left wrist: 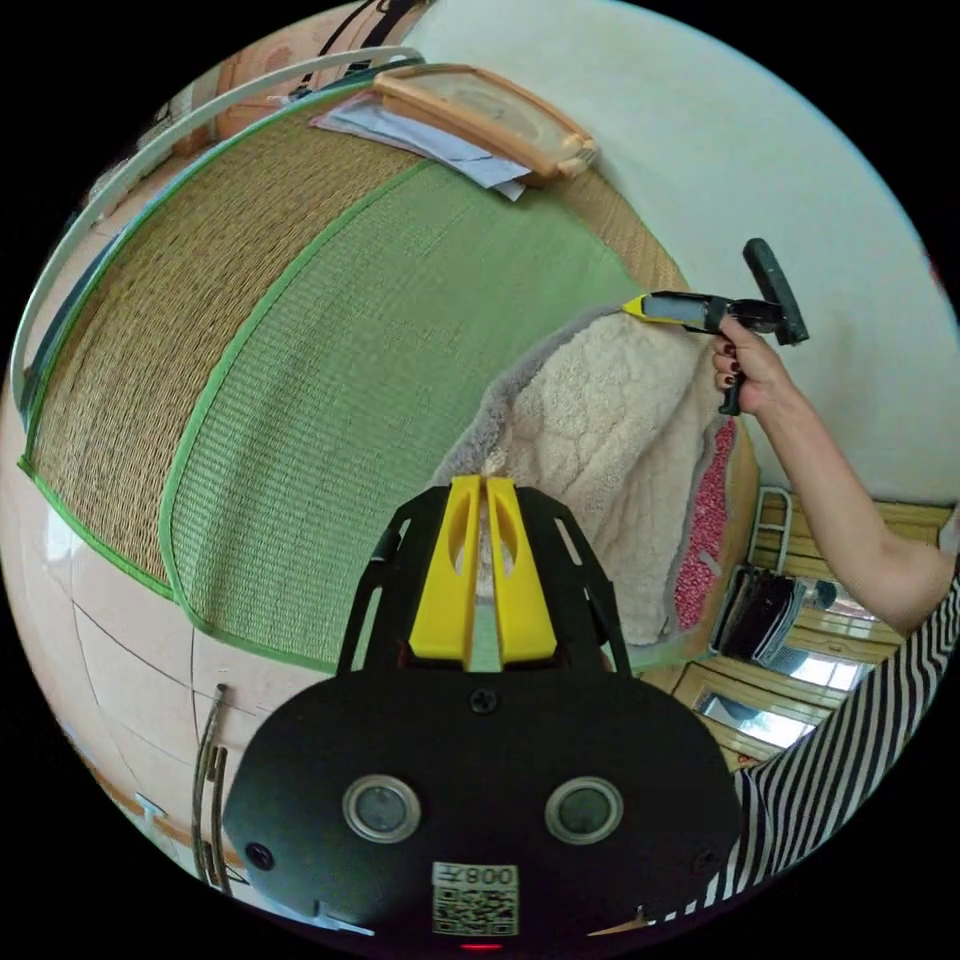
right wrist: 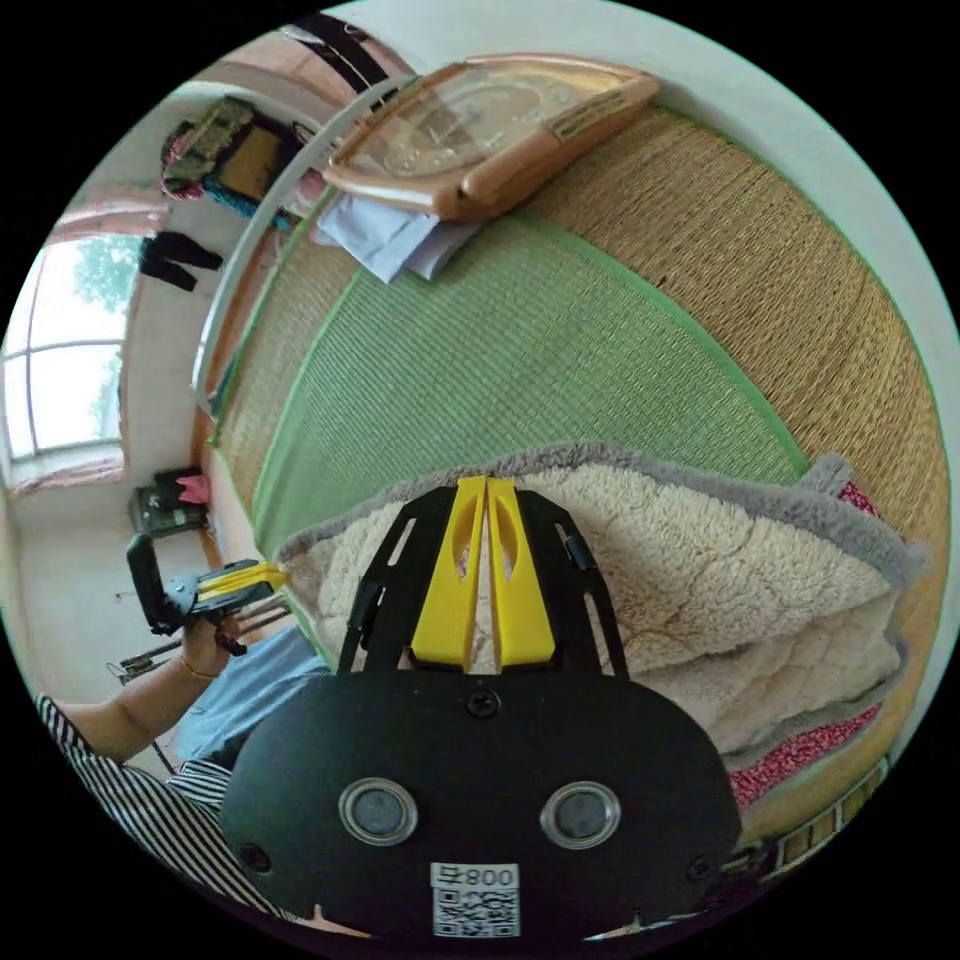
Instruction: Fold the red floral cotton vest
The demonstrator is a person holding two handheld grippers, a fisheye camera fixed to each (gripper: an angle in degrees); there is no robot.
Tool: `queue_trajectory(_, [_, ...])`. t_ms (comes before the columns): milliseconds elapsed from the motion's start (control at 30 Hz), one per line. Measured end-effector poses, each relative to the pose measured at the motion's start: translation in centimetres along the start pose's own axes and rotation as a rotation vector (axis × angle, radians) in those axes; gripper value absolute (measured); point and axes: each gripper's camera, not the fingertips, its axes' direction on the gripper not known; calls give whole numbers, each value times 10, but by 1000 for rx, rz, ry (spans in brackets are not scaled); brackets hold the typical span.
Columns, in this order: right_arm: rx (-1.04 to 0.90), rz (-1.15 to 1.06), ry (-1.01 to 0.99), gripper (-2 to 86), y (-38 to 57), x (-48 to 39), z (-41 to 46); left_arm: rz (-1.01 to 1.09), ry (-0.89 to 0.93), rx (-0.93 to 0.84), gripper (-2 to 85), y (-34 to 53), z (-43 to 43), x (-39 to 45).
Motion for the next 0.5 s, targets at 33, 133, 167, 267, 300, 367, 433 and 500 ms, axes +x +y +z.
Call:
queue_trajectory(33, [68,-25,-82,1,11,5,-19,32,30,15,8,5,-15,11])
queue_trajectory(133, [196,-76,-243,1,49,24,-68,138,115,15,7,16,-43,49])
queue_trajectory(167, [215,-84,-269,0,59,29,-76,191,151,-5,7,19,-48,68])
queue_trajectory(267, [284,-103,-350,0,115,59,-112,363,244,-99,7,23,-45,124])
queue_trajectory(300, [302,-100,-377,0,140,73,-123,403,261,-123,7,25,-42,137])
queue_trajectory(367, [332,-66,-403,0,178,97,-134,544,334,-234,8,33,-18,188])
queue_trajectory(433, [356,2,-416,0,227,130,-139,631,378,-314,8,40,6,223])
queue_trajectory(500, [365,64,-415,0,263,156,-136,695,413,-372,8,47,32,255])
